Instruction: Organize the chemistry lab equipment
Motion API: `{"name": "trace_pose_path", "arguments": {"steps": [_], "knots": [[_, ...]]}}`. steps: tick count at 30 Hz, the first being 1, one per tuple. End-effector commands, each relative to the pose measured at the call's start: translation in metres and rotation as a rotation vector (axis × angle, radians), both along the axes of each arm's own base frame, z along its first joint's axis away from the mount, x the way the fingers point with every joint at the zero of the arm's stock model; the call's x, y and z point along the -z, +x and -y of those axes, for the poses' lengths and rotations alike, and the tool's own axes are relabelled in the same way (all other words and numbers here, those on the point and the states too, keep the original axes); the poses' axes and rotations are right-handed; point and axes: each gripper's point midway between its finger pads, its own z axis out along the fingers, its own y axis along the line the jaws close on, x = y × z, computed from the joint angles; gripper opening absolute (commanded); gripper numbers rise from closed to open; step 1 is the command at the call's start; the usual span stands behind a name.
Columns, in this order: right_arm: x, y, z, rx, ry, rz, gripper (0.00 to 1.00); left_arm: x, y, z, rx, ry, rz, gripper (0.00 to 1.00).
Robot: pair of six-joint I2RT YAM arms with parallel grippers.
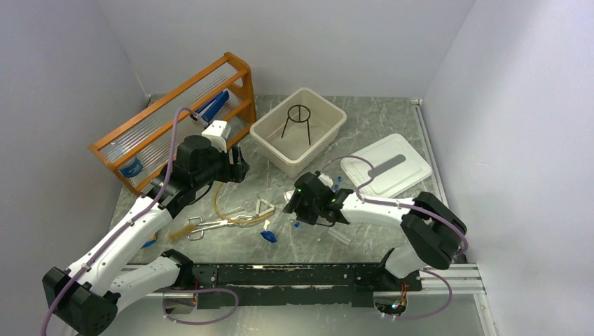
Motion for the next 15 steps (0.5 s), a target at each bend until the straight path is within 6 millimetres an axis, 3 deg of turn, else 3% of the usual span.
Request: {"name": "trace_pose_path", "arguments": {"steps": [1,9,15], "knots": [[-0.003,0.004,-0.016,0.052,0.018,0.0,0.57,-0.002,0.006,-0.006,-0.033,0.013,0.044,0.72],[0.017,-0.004,-0.03,0.029,0.016,-0.037,0.52,0.007,0.008,-0.007,-0.046,0.028,0.032,0.72],[0.023,-0.001,-0.027,0.067,0.01,-0.035,0.39,0.01,0.008,-0.006,-0.043,0.031,0.022,0.72]]}}
